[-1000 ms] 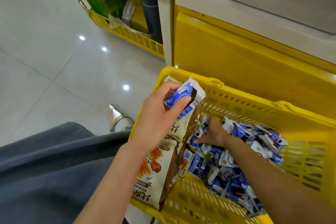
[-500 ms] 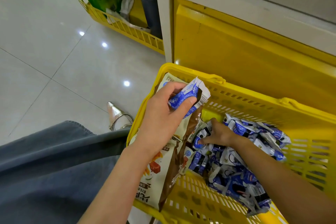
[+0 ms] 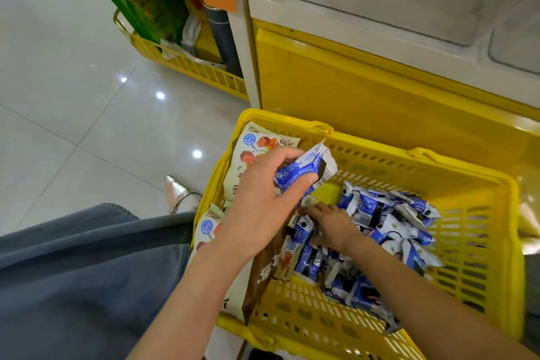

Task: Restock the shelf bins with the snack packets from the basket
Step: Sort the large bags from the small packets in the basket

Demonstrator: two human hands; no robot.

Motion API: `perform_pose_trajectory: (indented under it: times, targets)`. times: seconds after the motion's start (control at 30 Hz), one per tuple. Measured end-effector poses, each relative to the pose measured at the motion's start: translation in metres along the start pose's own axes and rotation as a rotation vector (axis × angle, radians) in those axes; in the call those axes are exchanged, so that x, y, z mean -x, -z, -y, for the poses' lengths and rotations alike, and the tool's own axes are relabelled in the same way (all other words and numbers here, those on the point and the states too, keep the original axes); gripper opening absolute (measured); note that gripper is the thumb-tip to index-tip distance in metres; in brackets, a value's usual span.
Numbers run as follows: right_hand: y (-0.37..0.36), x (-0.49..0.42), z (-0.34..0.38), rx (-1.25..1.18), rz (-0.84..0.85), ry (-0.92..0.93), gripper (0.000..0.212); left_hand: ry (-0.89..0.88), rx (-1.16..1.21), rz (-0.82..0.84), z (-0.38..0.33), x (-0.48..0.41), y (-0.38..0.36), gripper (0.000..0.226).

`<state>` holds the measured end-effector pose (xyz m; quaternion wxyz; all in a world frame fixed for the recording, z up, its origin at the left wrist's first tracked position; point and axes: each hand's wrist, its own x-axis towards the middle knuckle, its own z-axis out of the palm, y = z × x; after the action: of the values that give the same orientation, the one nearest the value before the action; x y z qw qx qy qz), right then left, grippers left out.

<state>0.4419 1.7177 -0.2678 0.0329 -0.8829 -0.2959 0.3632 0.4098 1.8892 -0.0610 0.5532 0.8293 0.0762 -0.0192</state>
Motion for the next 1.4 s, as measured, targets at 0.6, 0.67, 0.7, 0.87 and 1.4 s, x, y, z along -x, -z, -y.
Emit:
perform_pose_trajectory:
  times: [0.6, 0.67, 0.7, 0.87, 1.4]
  targets:
    - [0.056, 0.121, -0.039, -0.424, -0.503, -0.042, 0.043, 0.001, 0.058, 0.008, -0.003, 0.036, -0.079, 0.016]
    - [0.057, 0.144, -0.049, -0.432, -0.486, -0.154, 0.043, 0.088, 0.010, 0.089, 0.011, 0.046, -0.106, 0.017]
    - [0.055, 0.155, -0.054, -0.436, -0.486, -0.206, 0.044, 0.136, -0.011, 0.131, 0.019, 0.050, -0.119, 0.020]
    - [0.034, 0.193, -0.068, -0.354, -0.259, -0.380, 0.045, 0.299, -0.091, 0.289, 0.052, 0.069, -0.172, 0.022]
    - [-0.013, 0.140, -0.052, -0.082, -0.306, -0.084, 0.054, 0.442, -0.175, 0.165, 0.128, 0.016, -0.151, 0.011]
